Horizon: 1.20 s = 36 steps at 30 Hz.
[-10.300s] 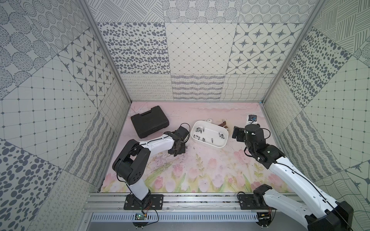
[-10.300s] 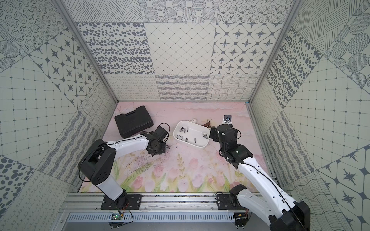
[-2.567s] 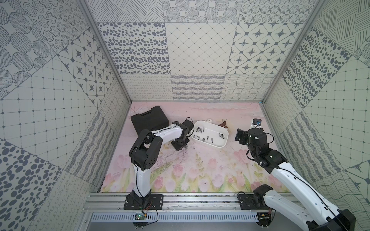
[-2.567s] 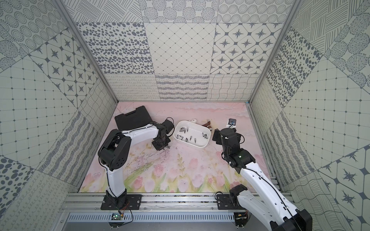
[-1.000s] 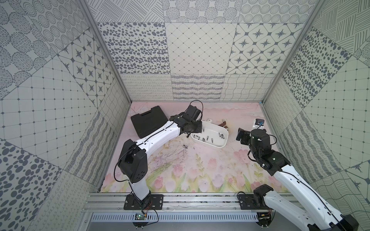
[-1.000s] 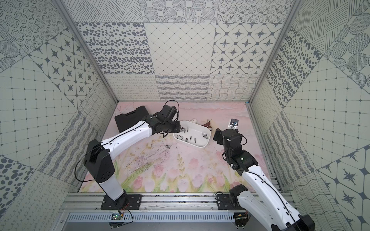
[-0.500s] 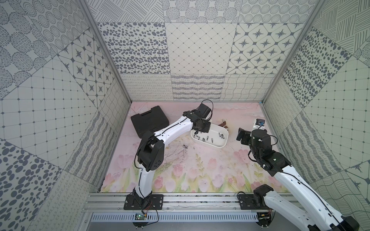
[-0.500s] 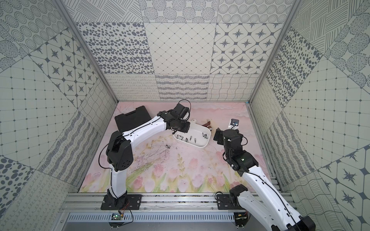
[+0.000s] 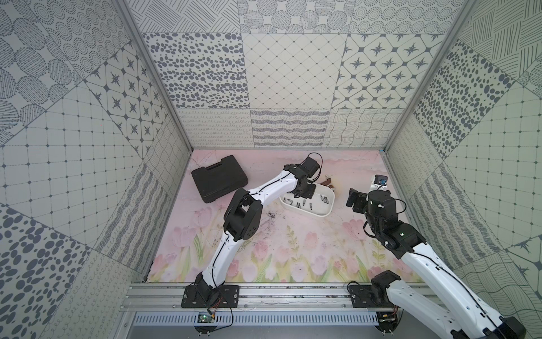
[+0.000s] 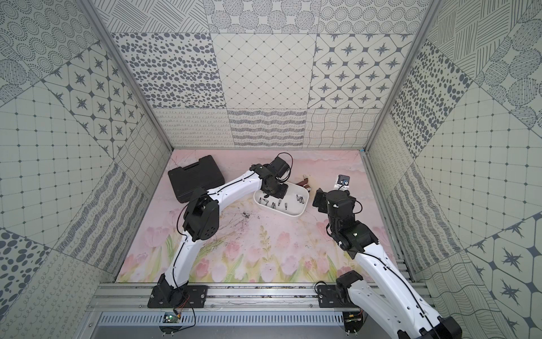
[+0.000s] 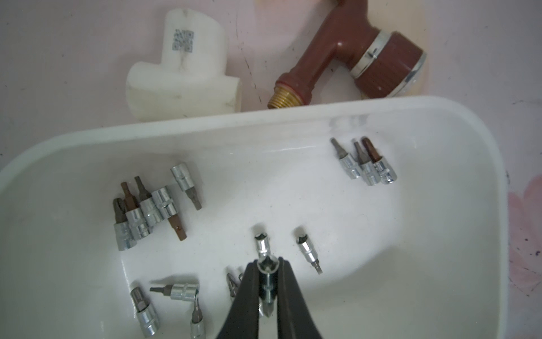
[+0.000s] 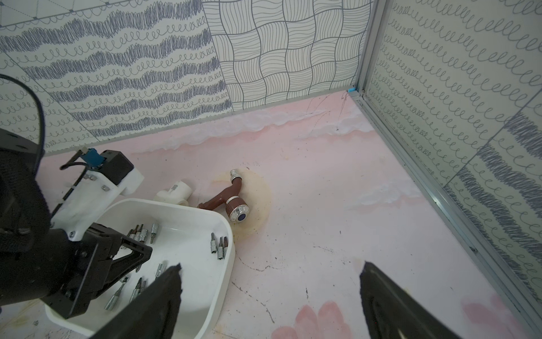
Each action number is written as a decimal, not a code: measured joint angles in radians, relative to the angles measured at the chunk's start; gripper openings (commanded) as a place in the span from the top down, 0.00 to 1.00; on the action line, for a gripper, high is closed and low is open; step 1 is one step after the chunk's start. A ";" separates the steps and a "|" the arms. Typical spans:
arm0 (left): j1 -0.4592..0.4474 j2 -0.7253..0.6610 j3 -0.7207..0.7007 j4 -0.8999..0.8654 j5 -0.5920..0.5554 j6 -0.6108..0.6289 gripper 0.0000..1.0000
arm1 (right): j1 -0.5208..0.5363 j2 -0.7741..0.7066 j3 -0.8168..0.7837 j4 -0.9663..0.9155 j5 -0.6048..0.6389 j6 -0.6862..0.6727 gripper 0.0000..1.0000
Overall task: Put the bit on the desktop into the storage box
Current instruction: Place the screwdriver bit in the storage box.
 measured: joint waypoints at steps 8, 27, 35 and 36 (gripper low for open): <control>0.000 0.055 0.028 -0.027 -0.003 0.005 1.00 | 0.000 0.000 -0.006 0.000 -0.001 0.007 0.03; -0.002 0.101 0.065 -0.043 -0.006 0.010 1.00 | 0.000 0.000 -0.006 0.000 -0.005 0.014 0.03; -0.005 0.101 0.065 -0.043 -0.007 0.010 0.96 | 0.000 0.000 -0.006 0.000 -0.005 0.014 0.03; -0.005 0.101 0.065 -0.043 -0.007 0.010 0.92 | 0.000 0.000 -0.006 0.000 -0.005 0.014 0.03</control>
